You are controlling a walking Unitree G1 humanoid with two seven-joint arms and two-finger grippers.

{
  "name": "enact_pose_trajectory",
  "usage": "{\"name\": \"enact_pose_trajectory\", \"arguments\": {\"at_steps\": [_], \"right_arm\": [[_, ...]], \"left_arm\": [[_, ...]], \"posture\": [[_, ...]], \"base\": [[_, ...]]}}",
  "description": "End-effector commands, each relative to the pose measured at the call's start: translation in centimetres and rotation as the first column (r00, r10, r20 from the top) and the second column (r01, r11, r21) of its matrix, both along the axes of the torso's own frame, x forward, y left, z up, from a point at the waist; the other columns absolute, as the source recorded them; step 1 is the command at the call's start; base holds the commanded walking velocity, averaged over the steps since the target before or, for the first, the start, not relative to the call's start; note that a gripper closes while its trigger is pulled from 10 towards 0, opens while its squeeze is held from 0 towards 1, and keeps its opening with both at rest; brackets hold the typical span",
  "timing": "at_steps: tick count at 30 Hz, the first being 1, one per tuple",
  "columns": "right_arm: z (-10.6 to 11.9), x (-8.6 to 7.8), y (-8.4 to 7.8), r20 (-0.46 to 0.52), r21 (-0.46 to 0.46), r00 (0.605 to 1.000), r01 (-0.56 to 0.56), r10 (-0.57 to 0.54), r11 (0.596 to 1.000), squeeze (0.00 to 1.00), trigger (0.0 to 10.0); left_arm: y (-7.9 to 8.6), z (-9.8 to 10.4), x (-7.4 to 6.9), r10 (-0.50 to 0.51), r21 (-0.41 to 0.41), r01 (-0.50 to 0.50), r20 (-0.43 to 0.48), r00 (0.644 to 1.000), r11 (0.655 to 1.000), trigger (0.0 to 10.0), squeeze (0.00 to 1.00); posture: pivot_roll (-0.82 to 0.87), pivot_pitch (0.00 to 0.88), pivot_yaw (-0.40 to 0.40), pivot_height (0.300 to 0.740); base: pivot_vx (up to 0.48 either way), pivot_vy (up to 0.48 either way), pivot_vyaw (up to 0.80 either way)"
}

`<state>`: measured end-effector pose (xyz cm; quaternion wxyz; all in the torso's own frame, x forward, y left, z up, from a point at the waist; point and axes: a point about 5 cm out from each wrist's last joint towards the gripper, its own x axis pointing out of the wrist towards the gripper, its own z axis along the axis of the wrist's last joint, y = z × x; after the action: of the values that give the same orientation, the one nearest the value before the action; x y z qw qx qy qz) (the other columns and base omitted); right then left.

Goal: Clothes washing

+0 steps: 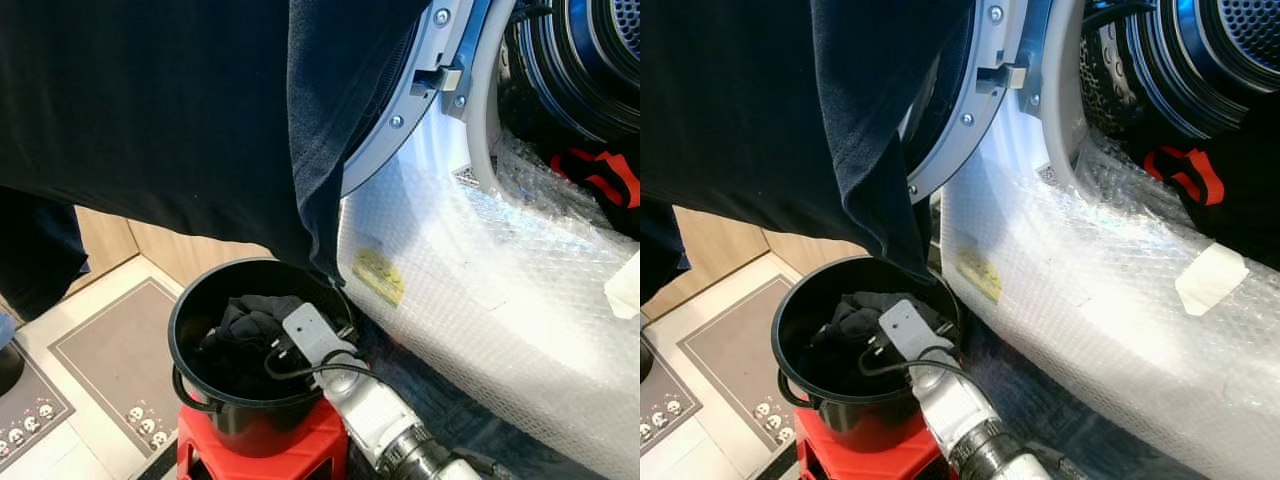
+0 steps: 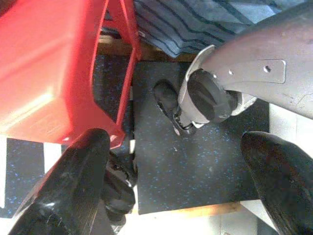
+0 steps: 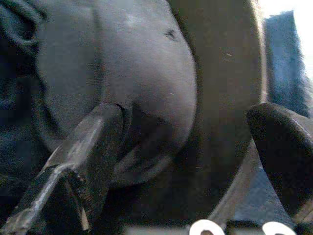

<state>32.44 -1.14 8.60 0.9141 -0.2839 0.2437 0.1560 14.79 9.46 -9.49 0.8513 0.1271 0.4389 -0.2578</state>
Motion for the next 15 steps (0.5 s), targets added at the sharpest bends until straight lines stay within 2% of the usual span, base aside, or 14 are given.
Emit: {"name": "enact_pose_trajectory", "arguments": {"at_steps": [1,3,4,8,9,10,11,12,13,14,15], "right_arm": [[2.6,-1.6,6.6,0.005,0.112,0.994,-0.105,0.105,0.988,0.00,10.0],[3.3,-1.7,7.5,0.030,0.169,0.990,-0.138,0.135,0.976,0.00,10.0],[3.6,-2.0,8.2,0.009,0.213,0.989,-0.148,0.150,0.966,0.00,10.0],[3.9,-2.2,8.8,0.021,0.233,0.985,-0.170,0.170,0.958,0.00,10.0],[4.5,-3.0,10.2,0.044,0.284,0.967,-0.255,0.253,0.925,0.00,7.9],[4.5,-3.0,10.2,0.044,0.284,0.967,-0.255,0.253,0.925,0.00,7.9],[5.4,-3.9,11.4,0.101,0.342,0.936,-0.351,0.338,0.872,0.00,9.1],[5.6,-4.3,11.7,0.110,0.365,0.925,-0.379,0.365,0.850,0.00,10.0],[5.9,-4.8,12.2,0.120,0.384,0.910,-0.411,0.397,0.827,0.00,10.0],[5.9,-4.8,12.2,0.120,0.384,0.910,-0.411,0.397,0.827,0.00,10.0],[6.1,-5.1,12.5,0.141,0.390,0.897,-0.440,0.420,0.809,0.00,10.0]], "left_arm": [[1.9,-2.4,-6.7,0.031,0.070,-0.015,-0.237,0.971,0.997,10.0,0.00],[1.9,-2.4,-6.8,0.032,0.069,-0.016,-0.238,0.971,0.997,10.0,0.00],[1.8,-2.4,-6.8,0.033,0.068,-0.017,-0.239,0.970,0.998,10.0,0.00],[1.8,-2.4,-6.9,0.033,0.067,-0.018,-0.239,0.970,0.998,10.0,0.00],[1.8,-2.4,-7.0,0.033,0.066,-0.018,-0.241,0.970,0.998,10.0,0.00],[1.8,-2.4,-7.0,0.033,0.066,-0.018,-0.241,0.970,0.998,10.0,0.00],[1.7,-2.4,-7.1,0.035,0.065,-0.019,-0.243,0.969,0.998,10.0,0.00],[1.7,-2.4,-7.1,0.035,0.064,-0.020,-0.244,0.969,0.998,10.0,0.00],[1.7,-2.4,-7.2,0.037,0.064,-0.022,-0.244,0.969,0.998,10.0,0.00],[1.7,-2.4,-7.2,0.037,0.064,-0.022,-0.244,0.969,0.998,10.0,0.00],[1.7,-2.4,-7.2,0.038,0.063,-0.024,-0.245,0.969,0.998,10.0,0.00]], "posture": [[0.07,0.190,-0.104,0.740],[0.07,0.191,-0.105,0.740],[0.07,0.195,-0.105,0.740],[0.07,0.199,-0.106,0.740],[0.07,0.204,-0.106,0.740],[0.07,0.204,-0.106,0.740],[0.08,0.208,-0.108,0.740],[0.08,0.209,-0.109,0.740],[0.08,0.209,-0.109,0.740],[0.08,0.209,-0.109,0.740],[0.07,0.208,-0.110,0.740]], "base": [[0.000,0.000,0.00],[0.000,0.000,0.00],[0.000,0.000,0.00],[0.000,0.000,0.00],[0.000,0.000,0.00],[0.000,0.000,0.00],[0.000,0.000,0.00],[0.000,0.000,0.00],[0.000,0.000,0.00],[0.000,0.000,0.00],[0.000,0.000,0.00]]}}
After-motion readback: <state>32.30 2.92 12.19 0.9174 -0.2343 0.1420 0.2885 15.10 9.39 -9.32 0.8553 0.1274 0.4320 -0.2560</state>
